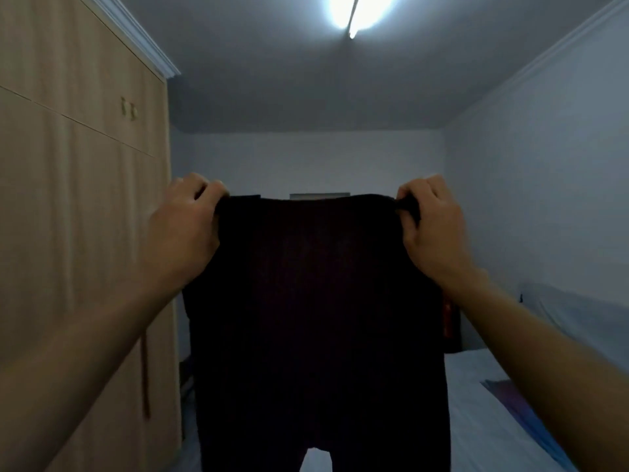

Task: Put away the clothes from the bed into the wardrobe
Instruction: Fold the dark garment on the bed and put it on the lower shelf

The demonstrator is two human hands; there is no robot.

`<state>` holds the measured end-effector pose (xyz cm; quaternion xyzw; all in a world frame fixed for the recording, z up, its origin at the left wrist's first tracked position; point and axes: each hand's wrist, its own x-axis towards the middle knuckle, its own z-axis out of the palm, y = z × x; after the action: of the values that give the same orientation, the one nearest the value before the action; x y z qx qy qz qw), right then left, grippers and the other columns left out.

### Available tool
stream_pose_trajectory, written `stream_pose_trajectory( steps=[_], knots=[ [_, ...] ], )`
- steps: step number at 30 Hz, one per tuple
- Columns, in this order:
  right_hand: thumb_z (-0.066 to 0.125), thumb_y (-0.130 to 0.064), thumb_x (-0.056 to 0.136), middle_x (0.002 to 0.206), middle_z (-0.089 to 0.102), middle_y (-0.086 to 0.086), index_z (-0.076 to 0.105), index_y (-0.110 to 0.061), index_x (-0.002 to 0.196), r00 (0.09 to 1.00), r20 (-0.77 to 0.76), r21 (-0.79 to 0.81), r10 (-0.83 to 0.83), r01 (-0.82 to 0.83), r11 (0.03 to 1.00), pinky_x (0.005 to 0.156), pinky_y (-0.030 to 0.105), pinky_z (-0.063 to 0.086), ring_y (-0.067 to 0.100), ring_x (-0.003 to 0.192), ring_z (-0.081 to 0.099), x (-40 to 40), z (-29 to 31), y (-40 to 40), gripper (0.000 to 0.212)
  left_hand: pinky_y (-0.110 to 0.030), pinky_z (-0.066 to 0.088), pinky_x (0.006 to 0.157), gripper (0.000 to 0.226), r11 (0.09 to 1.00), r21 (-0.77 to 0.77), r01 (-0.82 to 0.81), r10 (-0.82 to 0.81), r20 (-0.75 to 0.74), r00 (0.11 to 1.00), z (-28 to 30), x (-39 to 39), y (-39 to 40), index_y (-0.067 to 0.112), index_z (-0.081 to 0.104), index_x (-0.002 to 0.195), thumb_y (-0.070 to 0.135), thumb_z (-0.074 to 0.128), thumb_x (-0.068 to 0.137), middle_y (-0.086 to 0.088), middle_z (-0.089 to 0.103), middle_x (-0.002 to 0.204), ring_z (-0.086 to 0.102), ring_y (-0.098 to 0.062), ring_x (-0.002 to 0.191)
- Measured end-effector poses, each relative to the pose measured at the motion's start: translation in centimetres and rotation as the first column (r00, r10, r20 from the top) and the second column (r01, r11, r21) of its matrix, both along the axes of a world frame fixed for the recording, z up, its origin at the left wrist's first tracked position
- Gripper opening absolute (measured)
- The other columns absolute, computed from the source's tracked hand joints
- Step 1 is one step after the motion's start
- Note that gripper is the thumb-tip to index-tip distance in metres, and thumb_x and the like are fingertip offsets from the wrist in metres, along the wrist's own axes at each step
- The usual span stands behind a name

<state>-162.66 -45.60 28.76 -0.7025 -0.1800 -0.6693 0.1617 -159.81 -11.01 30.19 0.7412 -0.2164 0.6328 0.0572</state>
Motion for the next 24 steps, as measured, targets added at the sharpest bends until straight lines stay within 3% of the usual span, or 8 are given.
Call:
stream_pose_trajectory(
  steps=[3,6,10,15,20,21,24],
  knots=[
    [0.061,0.002,0.083,0.100,0.051,0.005,0.058,-0.011,0.100,1.000,-0.003,0.002,-0.002,0.002,1.000,0.071,0.032,0.045,0.024,0.087,0.054,0.1,0.8,0.0,0.021,-0.047,0.049,0.068,0.027,0.998,-0.007,0.059,-0.059,-0.024,0.998,1.0,-0.1,0.4,0.010,0.058,0.109,0.005,0.063,0.083,-0.016,0.054,0.103,0.051,-0.037,0.092],
    [0.064,0.001,0.082,0.099,0.049,0.000,0.057,-0.013,0.099,0.995,-0.097,-0.026,0.010,-0.013,1.000,0.070,0.028,0.041,0.020,0.085,0.052,0.7,-1.2,-0.1,0.023,-0.046,0.049,0.069,0.026,0.997,-0.005,0.071,-0.071,-0.167,0.983,-0.5,0.2,0.7,0.015,0.055,0.103,0.008,0.067,0.081,-0.012,0.058,0.096,0.055,-0.034,0.087],
    [0.065,-0.001,0.084,0.098,0.052,0.000,0.056,-0.016,0.097,0.972,-0.234,-0.052,0.033,-0.046,0.998,0.068,0.030,0.046,0.018,0.081,0.053,1.9,-6.2,-0.2,0.021,-0.037,0.045,0.067,0.032,0.990,-0.056,0.133,-0.144,-0.364,0.920,-4.7,1.2,1.6,0.020,0.053,0.094,0.003,0.073,0.077,-0.005,0.059,0.087,0.058,-0.027,0.079],
    [0.067,-0.003,0.085,0.098,0.053,0.000,0.055,-0.018,0.095,0.926,-0.373,-0.013,0.053,-0.063,0.998,0.070,0.020,0.043,0.014,0.081,0.053,3.3,-10.0,-0.2,0.022,-0.023,0.040,0.061,0.036,0.972,-0.183,0.146,-0.222,-0.522,0.824,-8.9,2.5,1.8,0.025,0.051,0.092,0.004,0.076,0.079,0.001,0.060,0.084,0.057,-0.011,0.074],
    [0.070,-0.003,0.083,0.092,0.057,-0.003,0.054,-0.022,0.093,0.867,-0.485,0.080,0.117,-0.089,0.993,0.076,0.026,0.048,0.013,0.084,0.056,4.9,-12.4,-0.3,0.027,-0.029,0.052,0.067,0.037,0.858,-0.502,0.103,-0.452,-0.647,0.614,-11.2,2.7,1.8,0.023,0.060,0.097,0.007,0.084,0.073,0.001,0.068,0.090,0.066,-0.015,0.083],
    [0.071,-0.003,0.083,0.091,0.059,-0.004,0.055,-0.022,0.092,0.849,-0.509,0.109,0.140,-0.098,0.989,0.076,0.027,0.049,0.014,0.084,0.057,5.2,-12.8,-0.4,0.027,-0.032,0.054,0.070,0.032,0.819,-0.565,0.100,-0.519,-0.657,0.547,-11.5,2.8,2.0,0.019,0.065,0.094,0.007,0.085,0.072,-0.001,0.071,0.089,0.069,-0.018,0.083],
    [0.072,-0.002,0.083,0.089,0.064,-0.001,0.059,-0.019,0.090,0.737,-0.609,0.255,0.292,-0.167,0.952,0.069,0.024,0.055,0.013,0.083,0.064,5.6,-13.7,-0.5,0.022,-0.040,0.057,0.079,0.022,0.721,-0.684,0.110,-0.688,-0.687,0.234,-12.7,2.8,2.7,0.007,0.071,0.096,0.005,0.081,0.076,-0.009,0.076,0.093,0.073,-0.025,0.088]
  ],
)
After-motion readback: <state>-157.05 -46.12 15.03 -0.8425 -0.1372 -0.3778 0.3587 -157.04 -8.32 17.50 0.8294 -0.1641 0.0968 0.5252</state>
